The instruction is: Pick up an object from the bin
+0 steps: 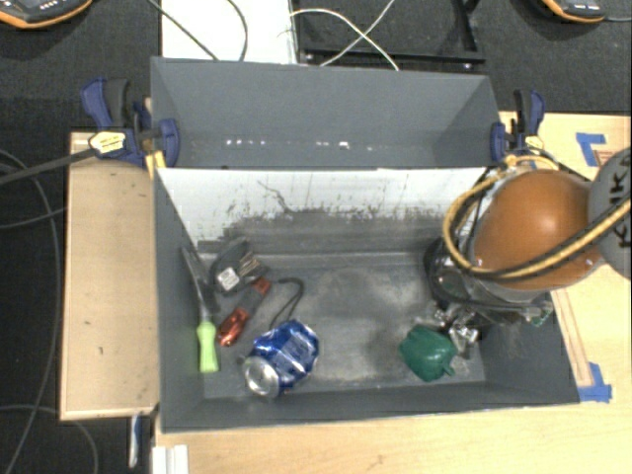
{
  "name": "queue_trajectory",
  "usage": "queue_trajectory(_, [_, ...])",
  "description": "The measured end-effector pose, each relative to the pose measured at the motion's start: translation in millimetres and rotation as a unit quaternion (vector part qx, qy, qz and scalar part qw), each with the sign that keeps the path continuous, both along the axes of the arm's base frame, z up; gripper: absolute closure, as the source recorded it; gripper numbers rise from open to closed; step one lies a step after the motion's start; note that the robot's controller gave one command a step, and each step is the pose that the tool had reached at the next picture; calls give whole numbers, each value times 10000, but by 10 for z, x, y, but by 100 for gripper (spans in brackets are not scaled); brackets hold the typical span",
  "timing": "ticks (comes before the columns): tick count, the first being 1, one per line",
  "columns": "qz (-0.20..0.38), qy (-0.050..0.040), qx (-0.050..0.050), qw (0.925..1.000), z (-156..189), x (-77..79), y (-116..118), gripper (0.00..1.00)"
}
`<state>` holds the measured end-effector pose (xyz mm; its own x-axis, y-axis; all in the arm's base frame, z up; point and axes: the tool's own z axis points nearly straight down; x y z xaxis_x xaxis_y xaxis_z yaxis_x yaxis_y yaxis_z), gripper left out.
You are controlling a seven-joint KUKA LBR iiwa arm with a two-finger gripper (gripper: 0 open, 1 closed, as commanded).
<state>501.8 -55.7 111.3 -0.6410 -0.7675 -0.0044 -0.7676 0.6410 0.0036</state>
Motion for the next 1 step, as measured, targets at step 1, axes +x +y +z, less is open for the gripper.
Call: queue_trajectory(1, [-6, -47, -8, 10000, 201, 25, -5, 100])
